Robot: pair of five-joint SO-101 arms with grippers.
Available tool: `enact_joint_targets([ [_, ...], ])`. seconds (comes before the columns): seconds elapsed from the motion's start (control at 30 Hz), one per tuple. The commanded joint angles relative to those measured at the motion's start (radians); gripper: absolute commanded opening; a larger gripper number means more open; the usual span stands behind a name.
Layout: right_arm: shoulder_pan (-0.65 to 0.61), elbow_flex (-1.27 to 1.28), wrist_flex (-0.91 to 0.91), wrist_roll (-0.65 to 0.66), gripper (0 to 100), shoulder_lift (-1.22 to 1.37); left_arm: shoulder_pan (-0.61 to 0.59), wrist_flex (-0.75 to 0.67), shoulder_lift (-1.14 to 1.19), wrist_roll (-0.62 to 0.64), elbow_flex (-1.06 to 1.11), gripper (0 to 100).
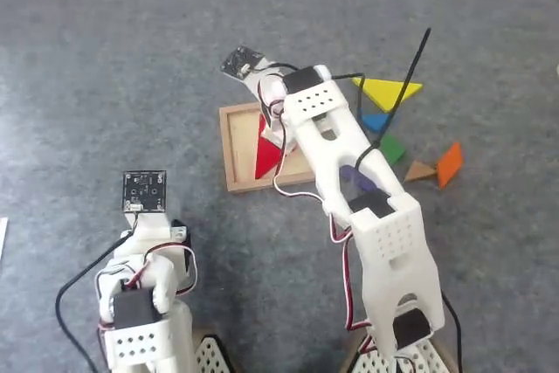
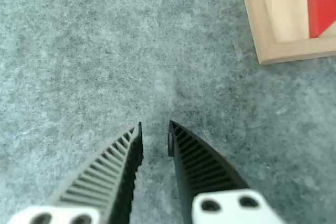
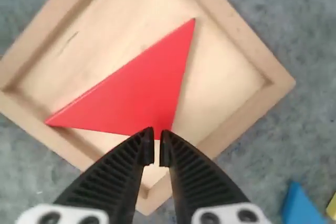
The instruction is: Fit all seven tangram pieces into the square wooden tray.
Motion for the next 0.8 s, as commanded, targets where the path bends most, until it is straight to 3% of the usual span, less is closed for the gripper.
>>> enact_joint_targets([
  [0.0,0.010,-0.018,0.004,0.066,3.3,0.018,0.003,0.003,-0.018,0.000,-0.012,8],
  [0.77,-0.159,-0.025,-0.163,0.087,3.3,0.044,0.003,0.003,-0.018,0.000,-0.012,8],
])
